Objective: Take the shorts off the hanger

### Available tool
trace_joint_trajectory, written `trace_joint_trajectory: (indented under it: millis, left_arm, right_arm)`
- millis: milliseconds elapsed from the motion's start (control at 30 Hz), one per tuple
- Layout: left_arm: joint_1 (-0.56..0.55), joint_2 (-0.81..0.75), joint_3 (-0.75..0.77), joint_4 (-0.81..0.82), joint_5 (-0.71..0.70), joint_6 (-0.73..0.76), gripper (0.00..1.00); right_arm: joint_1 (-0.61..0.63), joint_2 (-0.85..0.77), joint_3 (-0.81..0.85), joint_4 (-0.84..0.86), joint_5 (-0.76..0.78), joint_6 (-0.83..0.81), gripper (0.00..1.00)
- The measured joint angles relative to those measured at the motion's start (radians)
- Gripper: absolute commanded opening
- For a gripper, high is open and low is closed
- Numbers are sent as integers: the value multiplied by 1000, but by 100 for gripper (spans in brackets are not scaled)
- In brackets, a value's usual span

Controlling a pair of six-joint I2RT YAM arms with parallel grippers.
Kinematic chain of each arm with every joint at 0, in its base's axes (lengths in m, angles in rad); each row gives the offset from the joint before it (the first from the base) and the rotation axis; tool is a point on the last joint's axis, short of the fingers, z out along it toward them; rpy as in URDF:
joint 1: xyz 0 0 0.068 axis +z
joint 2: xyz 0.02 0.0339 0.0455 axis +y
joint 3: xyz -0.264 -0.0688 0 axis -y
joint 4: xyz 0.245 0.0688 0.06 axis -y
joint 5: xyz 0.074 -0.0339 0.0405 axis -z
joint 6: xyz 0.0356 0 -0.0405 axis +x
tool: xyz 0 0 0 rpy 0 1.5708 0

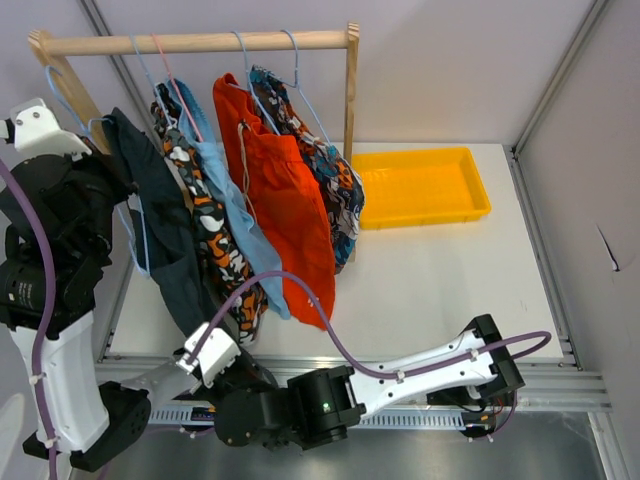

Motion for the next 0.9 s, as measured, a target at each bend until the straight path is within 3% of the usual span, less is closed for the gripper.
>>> trace_joint_trajectory:
  millis: [267,467,600,767,900]
  left_arm:
    - [0,-114,-107,-38,109,-103,0]
    - [0,-214,-125,-145,270,-214,0]
    - [0,-239,-80,-247,360,-303,0]
    - [1,-179,114,-345,500,-397,0]
    - [1,-219,50,-328,616,-455,0]
  right_arm:
    - [-209,33,74,19,-187,-31,0]
    - [-385,53,121,26,-282,-45,0]
    - [-390,-42,-101,58,-302,-8,0]
    - [-304,-203,-406,58,-273,58,0]
    - [-250,-332,-513,18,-231,103,0]
